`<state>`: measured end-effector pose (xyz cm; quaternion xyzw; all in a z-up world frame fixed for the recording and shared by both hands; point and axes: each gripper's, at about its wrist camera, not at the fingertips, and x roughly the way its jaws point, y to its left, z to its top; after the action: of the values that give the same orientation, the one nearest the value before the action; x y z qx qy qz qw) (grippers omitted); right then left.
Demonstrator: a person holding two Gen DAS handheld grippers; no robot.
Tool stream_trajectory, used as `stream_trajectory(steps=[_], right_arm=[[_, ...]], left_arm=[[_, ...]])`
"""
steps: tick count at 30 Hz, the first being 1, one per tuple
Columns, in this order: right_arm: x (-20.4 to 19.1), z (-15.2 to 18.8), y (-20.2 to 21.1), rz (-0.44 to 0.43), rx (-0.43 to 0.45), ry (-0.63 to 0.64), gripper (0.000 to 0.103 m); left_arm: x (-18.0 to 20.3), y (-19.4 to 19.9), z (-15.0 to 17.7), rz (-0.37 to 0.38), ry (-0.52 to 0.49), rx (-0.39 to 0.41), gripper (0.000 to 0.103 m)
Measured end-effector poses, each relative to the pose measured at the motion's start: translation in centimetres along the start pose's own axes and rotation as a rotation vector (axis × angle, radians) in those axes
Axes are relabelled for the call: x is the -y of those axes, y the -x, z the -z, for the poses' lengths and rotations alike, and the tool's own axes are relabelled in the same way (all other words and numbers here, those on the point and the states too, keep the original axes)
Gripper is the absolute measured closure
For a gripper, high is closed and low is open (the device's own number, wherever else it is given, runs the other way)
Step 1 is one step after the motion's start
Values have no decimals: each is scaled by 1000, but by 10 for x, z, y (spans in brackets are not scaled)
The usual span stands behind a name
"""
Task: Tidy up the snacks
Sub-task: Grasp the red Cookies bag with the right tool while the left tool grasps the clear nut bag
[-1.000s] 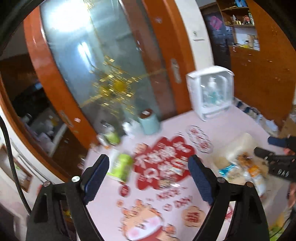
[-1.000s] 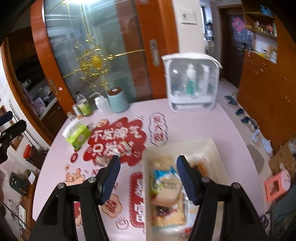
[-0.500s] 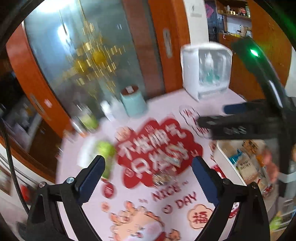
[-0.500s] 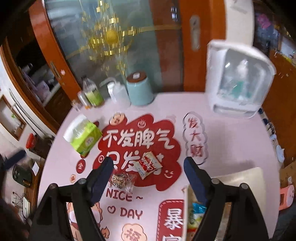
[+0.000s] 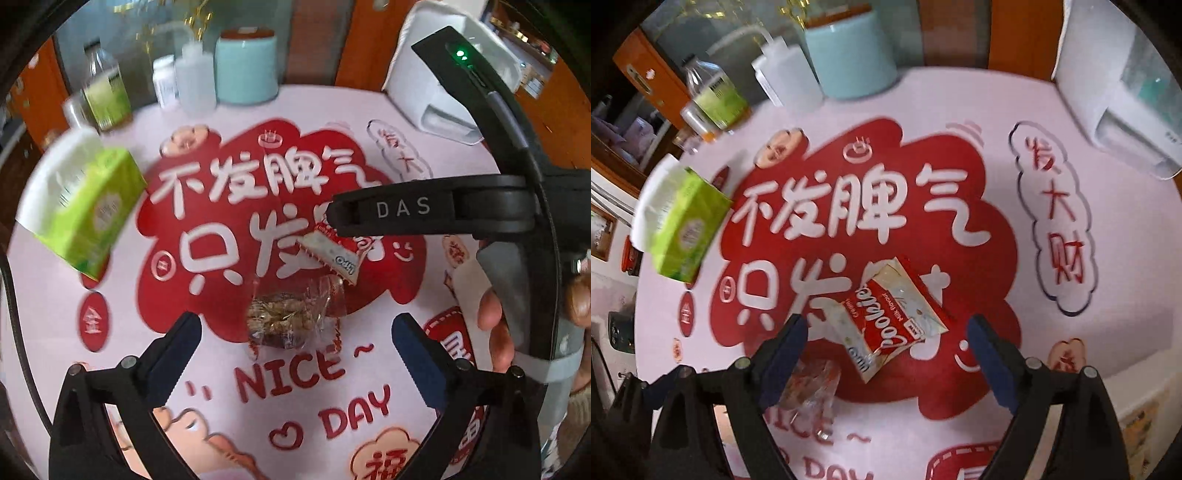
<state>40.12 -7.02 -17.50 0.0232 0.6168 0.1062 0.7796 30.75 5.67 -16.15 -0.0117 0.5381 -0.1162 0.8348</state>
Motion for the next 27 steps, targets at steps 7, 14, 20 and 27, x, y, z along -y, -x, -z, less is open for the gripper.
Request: stream_trajectory(steps=[7,14,20,27], right_arm=[[-13,-2,-42,47,-68,94,14],[-19,6,-50,125,-42,174,45],[-16,10,-47,115,-33,188,48],[-1,25,-25,53,-10,122,48]], left_arm=[[-4,-48,1,-30,75,-60,1],[-9,-72,0,-47,125,-104,1],[-10,-71,1,-97,148,-79,27],[-20,-60,5,-72,171,-75,44]])
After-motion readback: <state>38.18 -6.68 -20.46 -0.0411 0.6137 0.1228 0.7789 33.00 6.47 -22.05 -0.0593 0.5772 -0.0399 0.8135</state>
